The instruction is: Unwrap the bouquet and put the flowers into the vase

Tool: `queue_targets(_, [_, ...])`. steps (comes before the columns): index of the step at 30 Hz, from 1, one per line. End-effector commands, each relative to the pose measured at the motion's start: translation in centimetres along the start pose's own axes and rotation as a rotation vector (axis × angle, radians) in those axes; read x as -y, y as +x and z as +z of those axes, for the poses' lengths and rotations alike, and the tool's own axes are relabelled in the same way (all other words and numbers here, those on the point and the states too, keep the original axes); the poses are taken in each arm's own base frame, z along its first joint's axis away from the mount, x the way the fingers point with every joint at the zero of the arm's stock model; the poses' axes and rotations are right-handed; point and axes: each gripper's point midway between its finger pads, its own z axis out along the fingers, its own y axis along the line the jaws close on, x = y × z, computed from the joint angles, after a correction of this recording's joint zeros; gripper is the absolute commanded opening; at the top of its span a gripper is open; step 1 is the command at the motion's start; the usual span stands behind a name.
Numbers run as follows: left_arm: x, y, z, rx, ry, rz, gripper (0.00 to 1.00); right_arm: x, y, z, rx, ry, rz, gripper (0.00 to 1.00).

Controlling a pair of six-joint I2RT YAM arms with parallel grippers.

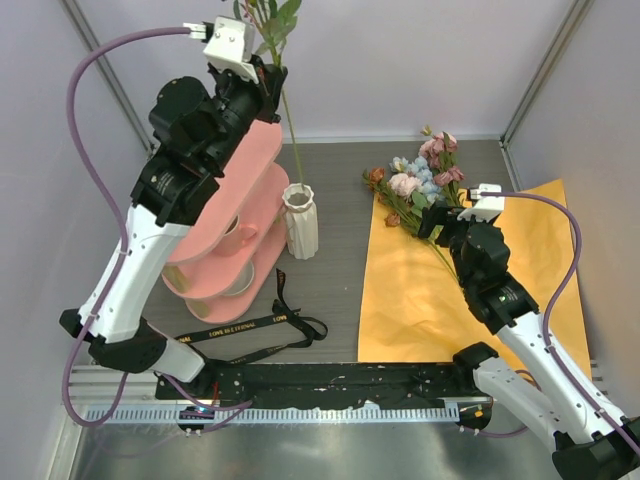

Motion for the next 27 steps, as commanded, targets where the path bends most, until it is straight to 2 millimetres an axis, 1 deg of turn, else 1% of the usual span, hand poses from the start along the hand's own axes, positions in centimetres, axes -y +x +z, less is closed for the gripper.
queue_targets(1, [-0.6, 0.0, -0.7, 0.02, -0.018, -0.002, 0.0, 0.2, -1.2, -0.1, 0.041, 0.018, 0.023, 0.87])
queue_targets(3, [-0.8, 0.1, -0.9, 0.023, -0.023, -0.003, 0.0, 0.2, -1.0, -0.1, 0.038, 0.017, 0.025, 0.87])
queue_targets(4, [-0.8, 1.1, -0.8, 0.002, -0.024, 0.0, 0.0, 0.2, -1.0, -0.1, 0.038, 0.017, 0.023, 0.87])
queue_targets(5, [-0.8, 1.5, -0.9, -0.003, -0.026, -0.002, 0.0, 0.2, -0.9, -0.1, 0.037, 0.017, 0.024, 0.87])
queue_targets(6, [-0.8, 0.9, -1.2, 0.02, -0.024, -0.01, 0.0, 0.2, -0.9, -0.1, 0.037, 0.017, 0.027, 0.87])
queue_targets(7, [-0.8, 2.6, -1.1, -0.007, -0.021, -0.006, 0.0, 0.2, -0.8, 0.0, 0.033, 0.018, 0.025, 0.87])
queue_targets(11, [-0.7, 5.0, -1.4, -0.012, -0.025, -0.034, 0.0, 0.1, -0.6, 0.1, 0.029, 0.014, 0.029, 0.87])
queue_targets(12, [-0.8, 5.1, -1.4, 0.007, -0.03, -0.045, 0.0, 0.2, -0.6, 0.0, 0.029, 0.015, 0.027, 0.87])
queue_targets(13, [-0.9, 6.8, -1.6, -0.017, -0.033, -0.049, 0.0, 0.2, -0.5, 0.1, 0.028, 0.016, 0.03, 0.87])
queue_targets(14, [-0.8, 7.4, -1.6, -0.02, -0.031, -0.056, 0.0, 0.2, -0.5, 0.1, 0.028, 0.016, 0.03, 0.87])
queue_targets(15, [-0.7, 9.0, -1.6, -0.026, -0.025, -0.056, 0.0, 0.2, -0.4, 0.0, 0.028, 0.014, 0.031, 0.87])
queue_targets(16, [-0.8, 9.1, -1.8, -0.013, -0.029, -0.062, 0.0, 0.2, -0.4, 0.0, 0.026, 0.014, 0.03, 0.87])
queue_targets(17, [-0.9, 9.8, -1.8, -0.014, -0.034, -0.063, 0.0, 0.2, -0.3, 0.1, 0.025, 0.015, 0.03, 0.87])
queue_targets(18, [-1.0, 11.1, -1.8, -0.021, -0.044, -0.061, 0.0, 0.2, -0.2, 0.1, 0.022, 0.015, 0.028, 0.87])
queue_targets(20, [-1.5, 12.2, -1.8, -0.025, -0.068, -0.059, 0.0, 0.1, -0.3, 0.0, 0.024, 0.009, 0.028, 0.87])
queue_targets(21, [-1.5, 13.0, -1.9, -0.029, -0.071, -0.059, 0.0, 0.0, -0.3, 0.0, 0.025, 0.007, 0.029, 0.87])
queue_targets(24, [-1.6, 14.4, -1.9, -0.041, -0.077, -0.062, 0.0, 0.2, -0.2, 0.0, 0.023, 0.012, 0.029, 0.87])
queue_targets(26, [-1.6, 14.9, -1.9, -0.045, -0.08, -0.068, 0.0, 0.2, -0.2, 0.0, 0.024, 0.013, 0.03, 0.87])
queue_targets(27, [-1.7, 15.7, -2.1, -0.058, -0.085, -0.068, 0.0, 0.2, -0.1, 0.0, 0.022, 0.012, 0.03, 0.87])
